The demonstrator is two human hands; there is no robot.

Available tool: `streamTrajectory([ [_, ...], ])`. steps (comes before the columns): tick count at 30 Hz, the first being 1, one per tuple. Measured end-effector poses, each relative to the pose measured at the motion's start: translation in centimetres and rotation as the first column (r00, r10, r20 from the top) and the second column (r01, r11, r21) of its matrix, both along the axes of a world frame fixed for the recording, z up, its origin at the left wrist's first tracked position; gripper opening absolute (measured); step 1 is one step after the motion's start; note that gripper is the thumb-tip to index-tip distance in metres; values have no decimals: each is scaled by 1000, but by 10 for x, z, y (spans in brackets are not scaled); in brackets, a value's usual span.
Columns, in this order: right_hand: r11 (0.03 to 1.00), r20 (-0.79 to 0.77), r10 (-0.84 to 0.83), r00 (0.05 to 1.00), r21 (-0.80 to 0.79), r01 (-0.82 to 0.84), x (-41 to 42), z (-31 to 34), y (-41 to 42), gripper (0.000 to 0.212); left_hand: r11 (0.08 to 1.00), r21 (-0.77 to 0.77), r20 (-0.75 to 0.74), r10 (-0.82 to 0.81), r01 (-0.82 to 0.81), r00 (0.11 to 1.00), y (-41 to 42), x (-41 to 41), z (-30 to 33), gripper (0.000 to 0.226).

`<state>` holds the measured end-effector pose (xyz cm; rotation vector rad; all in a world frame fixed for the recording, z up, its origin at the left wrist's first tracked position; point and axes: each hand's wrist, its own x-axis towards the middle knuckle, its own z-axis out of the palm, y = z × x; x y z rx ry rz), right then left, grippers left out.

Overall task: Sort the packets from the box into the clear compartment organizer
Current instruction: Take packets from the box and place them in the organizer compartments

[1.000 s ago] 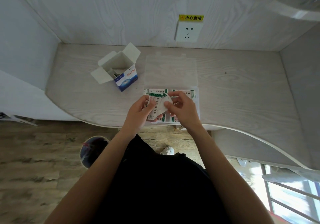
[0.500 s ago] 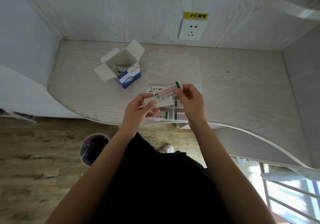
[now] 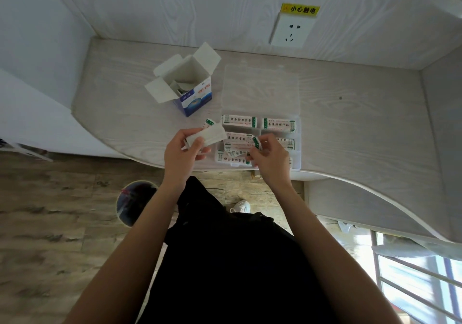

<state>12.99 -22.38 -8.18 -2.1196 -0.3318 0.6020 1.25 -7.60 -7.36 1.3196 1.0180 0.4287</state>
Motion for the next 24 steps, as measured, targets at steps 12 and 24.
streamTrajectory([
  [12,918,385,313,868,-355,-174,-4,-1,7,24,996,36,-15,-84,84,996,2,-7,0,23],
  [24,851,482,483,732,-454,-263,2,-3,9,17,999,-4,-1,-41,41,999,2,-5,-3,25],
])
